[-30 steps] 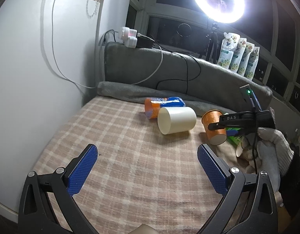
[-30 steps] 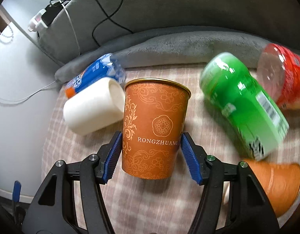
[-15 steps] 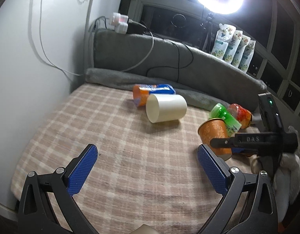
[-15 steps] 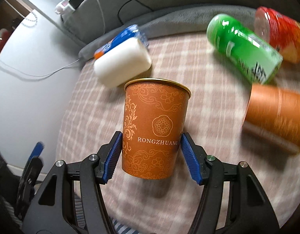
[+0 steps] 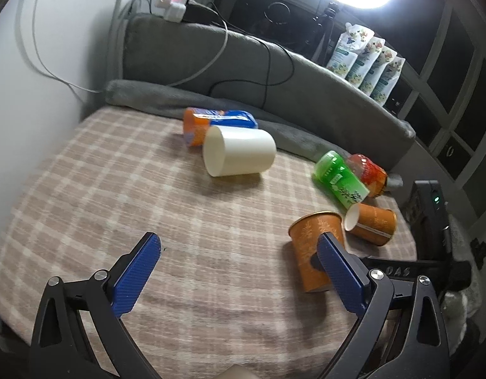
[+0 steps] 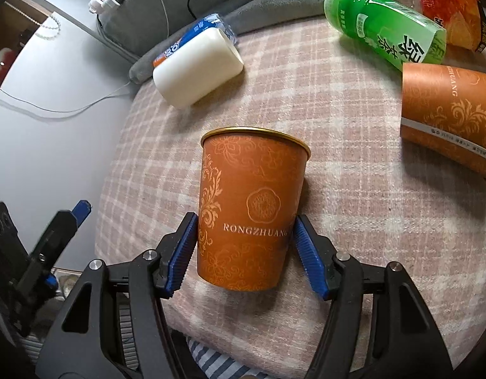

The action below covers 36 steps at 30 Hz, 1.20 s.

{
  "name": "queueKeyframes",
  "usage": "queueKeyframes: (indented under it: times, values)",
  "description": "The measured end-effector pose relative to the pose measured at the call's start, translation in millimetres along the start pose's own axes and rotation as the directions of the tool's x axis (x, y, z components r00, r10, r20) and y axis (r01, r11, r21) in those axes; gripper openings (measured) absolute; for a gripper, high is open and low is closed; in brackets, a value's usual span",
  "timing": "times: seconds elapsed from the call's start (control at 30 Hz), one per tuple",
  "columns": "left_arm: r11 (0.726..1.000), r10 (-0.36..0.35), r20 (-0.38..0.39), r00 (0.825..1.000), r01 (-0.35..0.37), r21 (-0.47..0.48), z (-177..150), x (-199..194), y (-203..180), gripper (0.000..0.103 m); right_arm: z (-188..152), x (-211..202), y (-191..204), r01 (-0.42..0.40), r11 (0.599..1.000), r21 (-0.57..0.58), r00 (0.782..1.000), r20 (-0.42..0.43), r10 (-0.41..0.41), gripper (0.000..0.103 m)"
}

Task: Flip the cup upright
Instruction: 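Lift the orange cup with the right gripper toward the left gripper, then close the left gripper on the orange cup while the right gripper opens and releases it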

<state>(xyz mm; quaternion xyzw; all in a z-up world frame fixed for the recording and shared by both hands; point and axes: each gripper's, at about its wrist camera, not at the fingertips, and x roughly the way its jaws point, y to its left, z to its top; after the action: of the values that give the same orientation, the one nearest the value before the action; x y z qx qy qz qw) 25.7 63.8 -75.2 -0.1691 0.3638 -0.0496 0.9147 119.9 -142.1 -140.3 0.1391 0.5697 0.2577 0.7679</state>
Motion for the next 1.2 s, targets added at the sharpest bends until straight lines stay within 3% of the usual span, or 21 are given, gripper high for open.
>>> queueKeyframes:
  times: [0.13,0.33,0.43,0.6,0.77,0.97,1.2]
  values:
    - [0.998,-0.055,-0.048,0.997,0.053,-0.034,4,10,0,0.099,-3,-10,1,0.019,1.0,-0.02,0.998,0.059,-0.018,0.076]
    - [0.992,-0.116,-0.109,0.987,0.111,-0.053,9,27,-6,0.097,-5,-42,0,0.05,0.998,-0.04,0.986,0.158,-0.044,0.076]
    - [0.987,-0.156,-0.143,0.977,0.151,-0.047,10,36,-15,0.097,-9,-66,-2,0.085,0.995,-0.043,0.969,0.238,-0.072,0.077]
    - [0.971,-0.238,-0.221,0.946,0.227,-0.073,16,55,-26,0.097,-16,-109,-8,0.173,0.984,-0.033,0.918,0.369,-0.149,0.079]
    - [0.959,-0.282,-0.292,0.914,0.267,-0.094,20,75,-37,0.096,-31,-139,-20,0.238,0.971,0.001,0.87,0.445,-0.214,0.082]
    - [0.951,-0.308,-0.377,0.873,0.29,-0.106,20,99,-46,0.096,-46,-155,-39,0.25,0.967,0.056,0.85,0.465,-0.247,0.082]
    - [0.957,-0.289,-0.439,0.851,0.271,-0.104,15,123,-51,0.094,-59,-158,-57,0.251,0.962,0.108,0.844,0.463,-0.272,0.082]
